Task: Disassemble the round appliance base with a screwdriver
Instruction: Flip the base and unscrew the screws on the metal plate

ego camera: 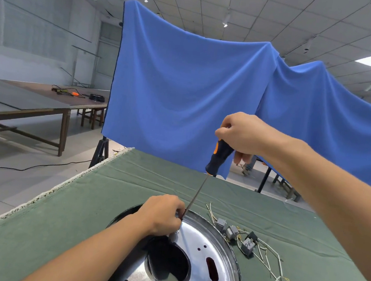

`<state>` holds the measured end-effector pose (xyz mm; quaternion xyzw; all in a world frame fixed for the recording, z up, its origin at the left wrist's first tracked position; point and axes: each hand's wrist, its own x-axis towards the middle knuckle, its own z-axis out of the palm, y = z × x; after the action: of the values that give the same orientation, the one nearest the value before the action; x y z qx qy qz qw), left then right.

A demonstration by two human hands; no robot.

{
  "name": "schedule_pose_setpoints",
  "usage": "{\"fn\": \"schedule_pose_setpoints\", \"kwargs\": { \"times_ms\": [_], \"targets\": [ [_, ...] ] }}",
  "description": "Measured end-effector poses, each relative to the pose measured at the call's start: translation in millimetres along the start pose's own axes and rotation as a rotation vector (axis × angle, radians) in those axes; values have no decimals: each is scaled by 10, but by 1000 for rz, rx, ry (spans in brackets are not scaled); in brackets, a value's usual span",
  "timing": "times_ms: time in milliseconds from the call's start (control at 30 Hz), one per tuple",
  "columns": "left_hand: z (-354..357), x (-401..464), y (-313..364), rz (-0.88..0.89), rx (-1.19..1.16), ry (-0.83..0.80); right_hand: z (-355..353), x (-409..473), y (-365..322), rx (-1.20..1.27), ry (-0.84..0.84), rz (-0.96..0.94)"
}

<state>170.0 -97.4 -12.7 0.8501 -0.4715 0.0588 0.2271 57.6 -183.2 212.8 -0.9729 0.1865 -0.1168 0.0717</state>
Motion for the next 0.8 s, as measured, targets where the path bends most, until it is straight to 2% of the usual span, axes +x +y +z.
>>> {"fn": "schedule_pose_setpoints", "kwargs": {
  "times_ms": [133, 200, 367, 533, 700, 800],
  "targets": [
    [-9, -8, 9, 8, 10, -1, -29, -16, -47, 124, -147, -23],
    [-7, -5, 12, 8, 7, 0, 0, -36, -73, 115, -109, -35],
    [-6, 0, 10, 0, 4, 7, 61, -27, -180, 18, 108, -55],
    [0, 12, -8, -8, -2, -4, 1, -65, -228, -130, -47, 20],
    [-9, 19, -3, -6, -9, -3, 99, -73, -167, -185, 126, -47],
    [-1, 7, -9, 6, -11, 0, 78, -58, -208, -104, 29, -63]
  ]
}}
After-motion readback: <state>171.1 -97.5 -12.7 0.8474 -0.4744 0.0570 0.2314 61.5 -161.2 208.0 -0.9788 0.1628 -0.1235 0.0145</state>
